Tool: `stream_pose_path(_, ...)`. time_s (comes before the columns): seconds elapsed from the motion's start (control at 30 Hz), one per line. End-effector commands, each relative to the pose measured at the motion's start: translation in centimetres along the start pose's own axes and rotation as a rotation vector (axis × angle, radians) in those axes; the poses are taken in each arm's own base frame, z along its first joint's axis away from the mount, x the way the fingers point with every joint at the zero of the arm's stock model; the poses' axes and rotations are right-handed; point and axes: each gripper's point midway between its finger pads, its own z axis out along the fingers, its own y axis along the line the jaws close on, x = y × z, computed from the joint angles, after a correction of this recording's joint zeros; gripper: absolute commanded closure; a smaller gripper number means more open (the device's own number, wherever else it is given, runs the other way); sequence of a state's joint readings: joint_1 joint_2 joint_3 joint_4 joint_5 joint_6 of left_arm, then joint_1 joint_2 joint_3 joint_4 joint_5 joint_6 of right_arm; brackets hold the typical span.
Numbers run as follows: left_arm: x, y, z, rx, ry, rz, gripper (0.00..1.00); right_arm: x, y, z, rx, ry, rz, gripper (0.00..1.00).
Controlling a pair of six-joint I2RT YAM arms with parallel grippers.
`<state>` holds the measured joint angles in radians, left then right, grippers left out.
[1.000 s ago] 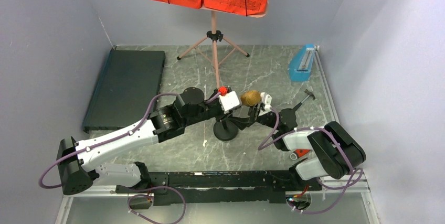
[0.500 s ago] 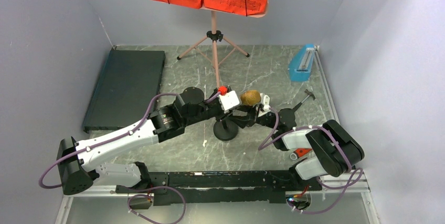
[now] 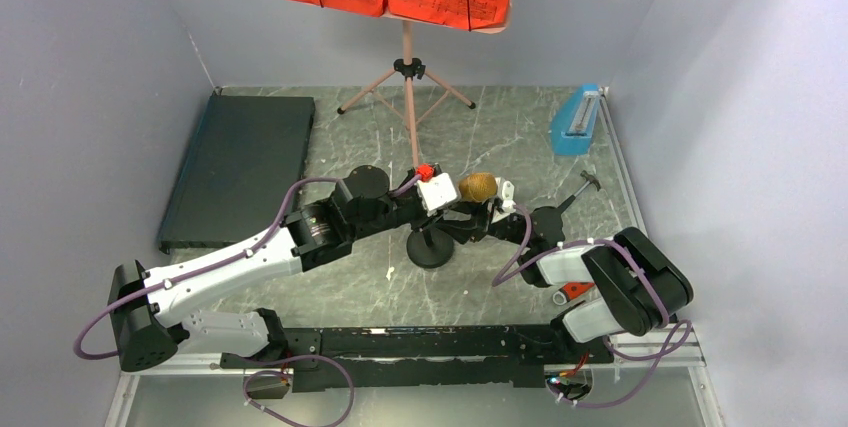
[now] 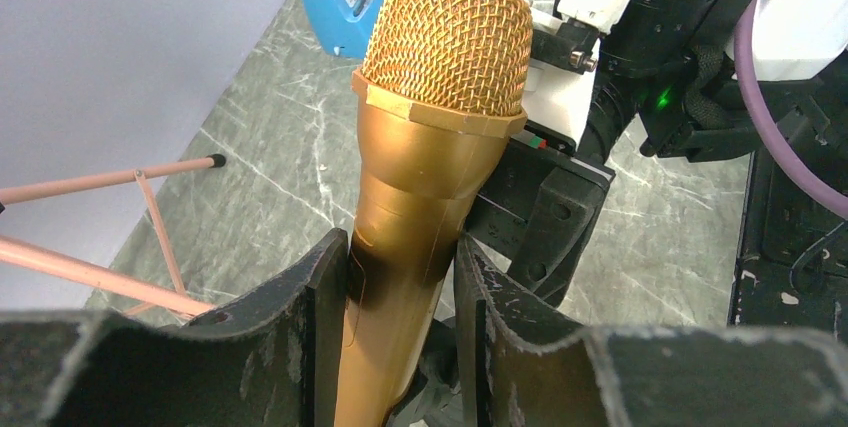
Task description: Pack up the instrument practice props
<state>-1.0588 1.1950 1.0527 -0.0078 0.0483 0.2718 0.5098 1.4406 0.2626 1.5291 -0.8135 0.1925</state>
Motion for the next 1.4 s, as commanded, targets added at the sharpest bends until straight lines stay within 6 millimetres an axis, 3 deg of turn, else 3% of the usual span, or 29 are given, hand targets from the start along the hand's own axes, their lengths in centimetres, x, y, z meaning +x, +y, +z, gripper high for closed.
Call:
stream_pose_path(0.0,-3.8,0.0,-0.2,0.024,-0.093,-0.015,0.91,-2.8,0.4,0.3,-0.036,-0.105,-0.124,1.0)
stream_pose_path(0.63,-7.2,4.0,-2.5,-0.125,-0.168,0.056,0.97,-1.0,0.5,-0.3,-0.032,-0.063,-0.084,1.0)
stream_pose_path(0.93,-8.3,8.4,-5.3,-0.264,-0.217,0.01,0.97,-0.5,0.8,-0.5,-0.043,-0.049,-0.069,1.0)
stream_pose_path(1.17,-8.1,10.4,-6.9,-0.344,-0.211,0.011,0.97,-0.5,0.9,-0.4,-0.051,-0.049,-0.06,1.0)
stream_pose_path(1.37,-7.7,10.1,-7.1,-0.322,-0.18,0.029,0.97,-1.7,0.7,-0.1,-0.038,-0.077,-0.048,0.97)
